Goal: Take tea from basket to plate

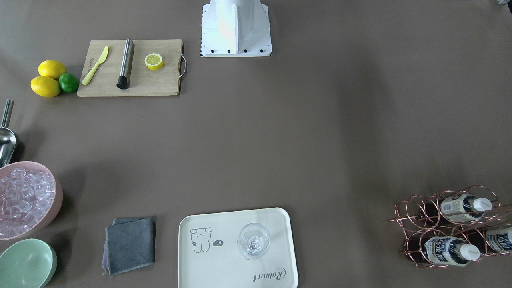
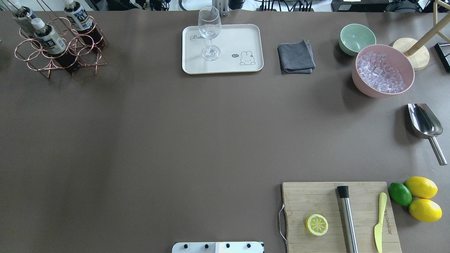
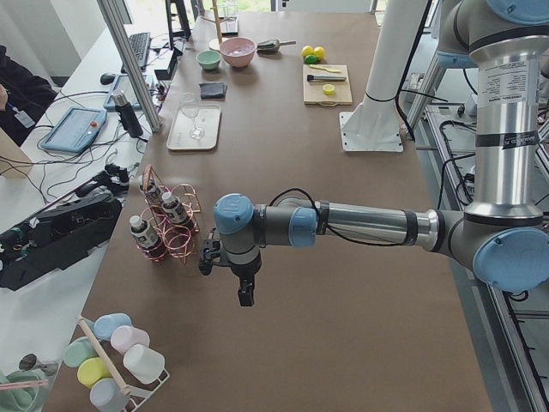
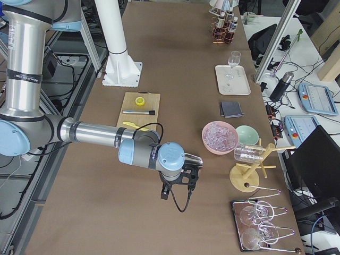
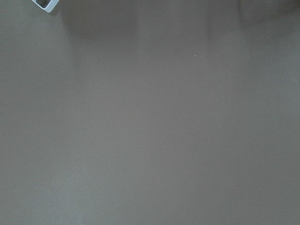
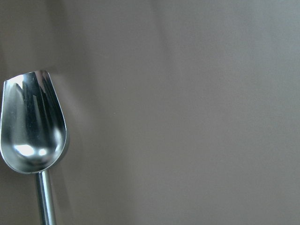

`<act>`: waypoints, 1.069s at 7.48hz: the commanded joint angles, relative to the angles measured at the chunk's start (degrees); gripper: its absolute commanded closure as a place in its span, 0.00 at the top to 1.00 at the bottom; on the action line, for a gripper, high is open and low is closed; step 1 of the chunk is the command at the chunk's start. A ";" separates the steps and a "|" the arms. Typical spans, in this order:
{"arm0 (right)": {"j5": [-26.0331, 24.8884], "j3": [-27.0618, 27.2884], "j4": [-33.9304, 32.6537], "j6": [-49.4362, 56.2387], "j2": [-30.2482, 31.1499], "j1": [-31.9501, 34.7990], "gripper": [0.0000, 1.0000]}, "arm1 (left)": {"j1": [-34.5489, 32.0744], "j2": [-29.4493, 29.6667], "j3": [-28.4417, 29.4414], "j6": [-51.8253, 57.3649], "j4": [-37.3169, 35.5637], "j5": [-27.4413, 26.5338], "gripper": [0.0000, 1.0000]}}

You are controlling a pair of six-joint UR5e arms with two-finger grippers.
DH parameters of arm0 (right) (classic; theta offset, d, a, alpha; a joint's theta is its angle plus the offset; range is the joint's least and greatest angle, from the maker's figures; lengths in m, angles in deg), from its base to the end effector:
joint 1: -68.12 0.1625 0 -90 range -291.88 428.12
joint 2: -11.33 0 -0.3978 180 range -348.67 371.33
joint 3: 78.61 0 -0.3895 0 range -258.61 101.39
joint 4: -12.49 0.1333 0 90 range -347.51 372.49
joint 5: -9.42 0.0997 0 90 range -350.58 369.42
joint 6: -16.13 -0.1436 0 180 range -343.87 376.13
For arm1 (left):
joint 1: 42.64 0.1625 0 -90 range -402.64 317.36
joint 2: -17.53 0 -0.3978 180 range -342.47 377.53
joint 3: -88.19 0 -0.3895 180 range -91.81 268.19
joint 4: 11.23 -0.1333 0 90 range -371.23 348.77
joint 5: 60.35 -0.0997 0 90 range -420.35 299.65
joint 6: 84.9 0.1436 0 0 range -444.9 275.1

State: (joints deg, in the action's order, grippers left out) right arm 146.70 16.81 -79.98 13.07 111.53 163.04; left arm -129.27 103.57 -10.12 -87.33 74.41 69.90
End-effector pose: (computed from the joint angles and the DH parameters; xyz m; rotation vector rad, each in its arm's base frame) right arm 0.0624 -0.4004 0.6957 -0.1060 -0.8270 0.1833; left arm -0.0134 -0.4622 0.6394 -0.0357 0.7016 0.0157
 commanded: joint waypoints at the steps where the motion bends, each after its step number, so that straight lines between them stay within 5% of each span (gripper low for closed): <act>1: 0.08 -0.06 0.00 -0.01 0.00 0.00 1.00 | 0.06 0.09 -0.21 -0.03 -0.20 0.00 0.98; 8: -0.09 -0.15 0.35 -0.01 -0.09 0.00 1.00 | 0.06 0.09 -0.04 -0.03 -0.03 0.00 0.98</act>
State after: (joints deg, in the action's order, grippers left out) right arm 146.72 16.75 -79.66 13.06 111.44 163.04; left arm -129.21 103.65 -10.15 -87.36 74.38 69.90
